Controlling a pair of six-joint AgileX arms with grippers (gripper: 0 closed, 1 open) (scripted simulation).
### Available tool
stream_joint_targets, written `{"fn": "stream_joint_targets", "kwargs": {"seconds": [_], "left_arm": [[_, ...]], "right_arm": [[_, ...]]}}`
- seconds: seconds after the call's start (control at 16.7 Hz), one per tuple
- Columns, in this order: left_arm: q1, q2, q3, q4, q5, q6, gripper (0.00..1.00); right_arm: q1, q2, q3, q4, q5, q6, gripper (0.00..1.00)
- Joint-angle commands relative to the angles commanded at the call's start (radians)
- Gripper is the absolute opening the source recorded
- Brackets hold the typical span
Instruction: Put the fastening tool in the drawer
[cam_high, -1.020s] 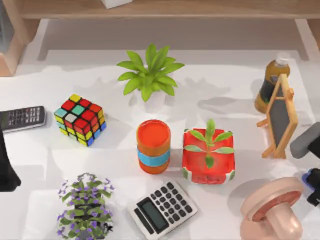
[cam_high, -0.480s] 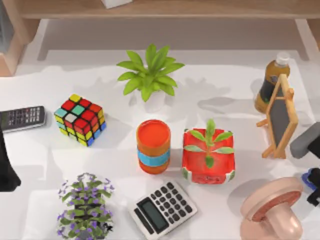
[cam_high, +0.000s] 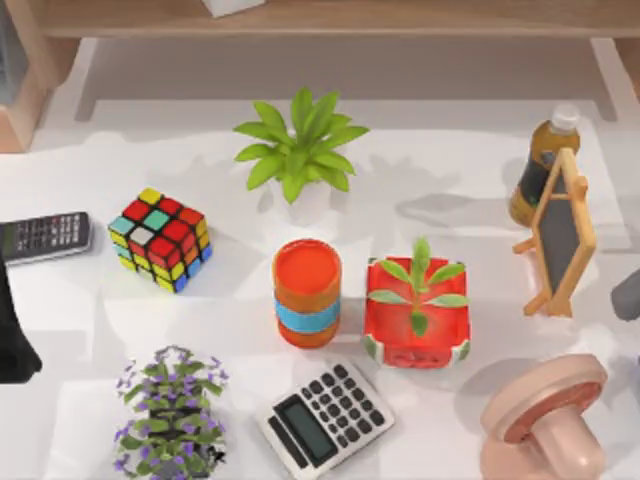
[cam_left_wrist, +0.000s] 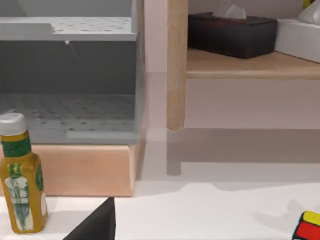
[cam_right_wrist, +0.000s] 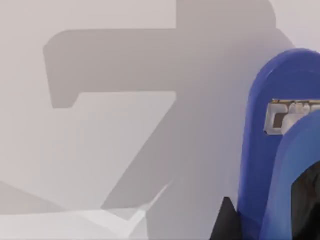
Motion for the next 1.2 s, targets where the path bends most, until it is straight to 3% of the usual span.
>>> {"fn": "stream_joint_targets", "kwargs": {"seconds": [0.78,1.2], "left_arm": [[0.000,0.000,0.000,0.000,0.000,0.000,1.00],[0.000,0.000,0.000,0.000,0.000,0.000,1.00]], "right_arm": [[0.071,-0.030,0.068,-0.063,-0.044,0.033,0.00],[-0.133,-0.005,0.297,-0.239,-0.104,0.085,0.00]]}}
